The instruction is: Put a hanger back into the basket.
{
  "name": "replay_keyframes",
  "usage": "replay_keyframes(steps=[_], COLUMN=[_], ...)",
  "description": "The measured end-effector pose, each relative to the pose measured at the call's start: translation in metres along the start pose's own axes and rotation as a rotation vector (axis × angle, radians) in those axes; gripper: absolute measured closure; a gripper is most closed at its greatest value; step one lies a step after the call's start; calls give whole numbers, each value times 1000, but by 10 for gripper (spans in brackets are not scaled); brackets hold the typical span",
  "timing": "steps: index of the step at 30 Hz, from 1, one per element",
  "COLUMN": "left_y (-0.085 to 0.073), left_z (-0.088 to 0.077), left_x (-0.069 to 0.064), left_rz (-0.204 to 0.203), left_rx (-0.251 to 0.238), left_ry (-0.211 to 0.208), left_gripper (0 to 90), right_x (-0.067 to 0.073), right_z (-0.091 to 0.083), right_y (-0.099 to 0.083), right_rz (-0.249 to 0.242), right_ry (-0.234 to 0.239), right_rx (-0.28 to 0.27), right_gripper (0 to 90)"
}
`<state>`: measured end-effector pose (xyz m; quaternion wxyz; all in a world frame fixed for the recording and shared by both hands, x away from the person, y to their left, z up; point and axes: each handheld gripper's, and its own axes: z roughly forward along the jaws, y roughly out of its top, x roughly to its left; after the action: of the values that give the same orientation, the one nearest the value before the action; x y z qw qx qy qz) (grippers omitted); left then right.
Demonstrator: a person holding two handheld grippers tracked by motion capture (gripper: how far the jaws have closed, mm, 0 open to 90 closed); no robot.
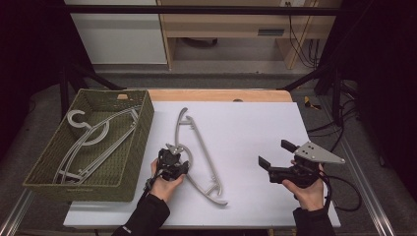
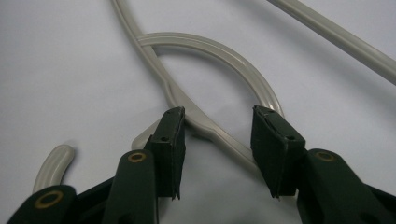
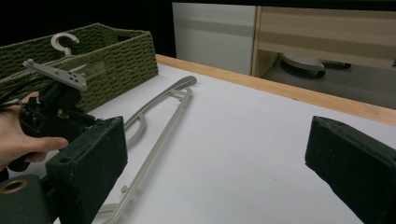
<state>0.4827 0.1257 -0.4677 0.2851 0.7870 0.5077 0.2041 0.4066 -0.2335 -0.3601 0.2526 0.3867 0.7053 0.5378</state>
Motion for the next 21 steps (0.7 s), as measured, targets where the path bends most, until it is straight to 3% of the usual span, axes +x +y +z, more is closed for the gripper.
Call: replay_keyframes(steps=[3,7,10,12,14,16,19,21], left_y=[2,6,6,6,10,16,24,24], left_z=[0,-1,-2,-4,-8,-7,3,11], left_x=[2,12,13,17,25,33,38,39], left_rz=[11,19,37,25,-6,-17,11,3], left_rx=[10,-9,-12,-49,-109,-123,-68,-62], left_ry=[-10,-35,-39,-71,-81,-81,-61,-60], left_gripper=[557,665,663,700,640,550,455,445], right_x=[-1,-1,-3,-3,-3,-4,-3,-2], right_z=[-1,-3,-4,-4,-4,-3,-1,-1], right_y=[0,0,1,0,0,-1,-1,-1], right_rz=[1,4,5,3,4,12,5,3], right_ry=[1,0,-2,-5,-6,-6,-6,-4], right_rx=[-3,-11,-13,-11,-10,-7,-1,-3], right_gripper=[58,58,58,58,58,58,58,57])
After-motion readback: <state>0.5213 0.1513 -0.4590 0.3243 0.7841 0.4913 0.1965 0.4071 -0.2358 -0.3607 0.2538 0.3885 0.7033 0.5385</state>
